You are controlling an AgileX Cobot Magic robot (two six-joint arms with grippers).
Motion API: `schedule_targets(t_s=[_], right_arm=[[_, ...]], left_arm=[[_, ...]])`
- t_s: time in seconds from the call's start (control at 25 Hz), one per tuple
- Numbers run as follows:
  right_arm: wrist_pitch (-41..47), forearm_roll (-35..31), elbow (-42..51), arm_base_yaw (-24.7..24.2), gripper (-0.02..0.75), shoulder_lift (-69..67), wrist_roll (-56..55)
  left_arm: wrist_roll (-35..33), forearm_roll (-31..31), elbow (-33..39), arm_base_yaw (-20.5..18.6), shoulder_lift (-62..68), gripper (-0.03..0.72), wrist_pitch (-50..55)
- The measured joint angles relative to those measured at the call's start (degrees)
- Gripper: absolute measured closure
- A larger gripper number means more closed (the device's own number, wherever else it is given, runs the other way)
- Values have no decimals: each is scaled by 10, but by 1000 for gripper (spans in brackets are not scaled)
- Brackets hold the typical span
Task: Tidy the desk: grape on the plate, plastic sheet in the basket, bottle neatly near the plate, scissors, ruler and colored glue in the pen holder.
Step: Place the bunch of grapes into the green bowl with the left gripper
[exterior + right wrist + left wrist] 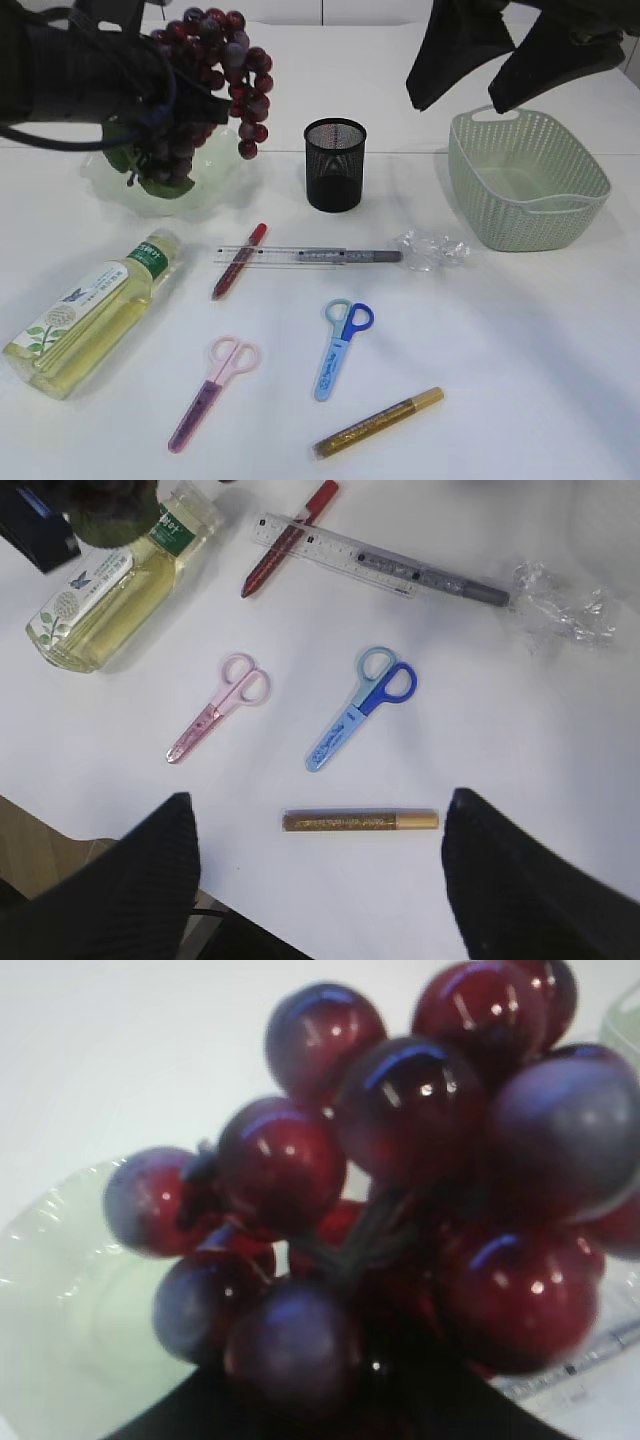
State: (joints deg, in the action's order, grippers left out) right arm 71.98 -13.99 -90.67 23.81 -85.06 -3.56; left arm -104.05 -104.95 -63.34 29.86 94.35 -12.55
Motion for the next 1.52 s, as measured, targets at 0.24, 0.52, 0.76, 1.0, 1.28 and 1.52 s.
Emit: schedule_targets(t_s=[0.24, 0.52, 0.76, 1.0, 1.28, 1.52], right_arm=[[0, 4, 0, 0, 153, 0, 0], [0, 16, 0, 0, 153, 0, 0], [0, 32, 0, 0, 153, 0, 0], [0, 33, 0, 0, 153, 0, 0], [0, 36, 0, 0, 153, 0, 0], [0, 37, 0, 0, 153, 0, 0]], left_arm=[[19, -3, -59, -68, 0, 529, -13], [25, -3, -124, -157, 42, 529, 26], [25, -3, -171, -182, 112, 529, 59], [25, -3, -233, -184, 191, 529, 66], [25, -3, -265, -185, 261, 529, 67], [33, -3, -270, -193, 291, 526, 71]])
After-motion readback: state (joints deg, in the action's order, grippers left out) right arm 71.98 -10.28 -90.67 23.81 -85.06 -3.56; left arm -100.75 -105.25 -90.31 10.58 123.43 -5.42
